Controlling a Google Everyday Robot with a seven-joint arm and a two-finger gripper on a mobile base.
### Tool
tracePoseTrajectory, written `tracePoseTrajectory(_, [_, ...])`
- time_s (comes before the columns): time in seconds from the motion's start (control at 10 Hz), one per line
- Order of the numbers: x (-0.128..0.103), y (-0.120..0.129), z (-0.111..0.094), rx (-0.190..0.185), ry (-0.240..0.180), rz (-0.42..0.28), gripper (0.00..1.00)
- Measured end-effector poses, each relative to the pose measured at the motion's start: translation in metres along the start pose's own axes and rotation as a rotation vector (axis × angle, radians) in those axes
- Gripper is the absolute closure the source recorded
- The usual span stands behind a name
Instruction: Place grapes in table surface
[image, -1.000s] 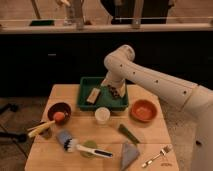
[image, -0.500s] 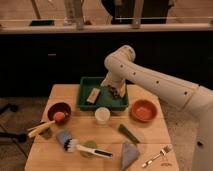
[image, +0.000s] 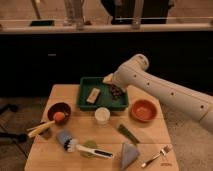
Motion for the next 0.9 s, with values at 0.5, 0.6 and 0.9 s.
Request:
tracePoseTrajectory(0.5, [0.029, -0.017, 0.035, -0.066, -0.038, -0.088, 0.2])
tracePoseTrajectory(0.6, [0.033, -0.024, 0.043, -0.084, -0.049, -0.106, 0.2])
tracePoseTrajectory(0.9, [0.044, -0.041, 0.072, -0.133, -0.079, -0.147, 0.2])
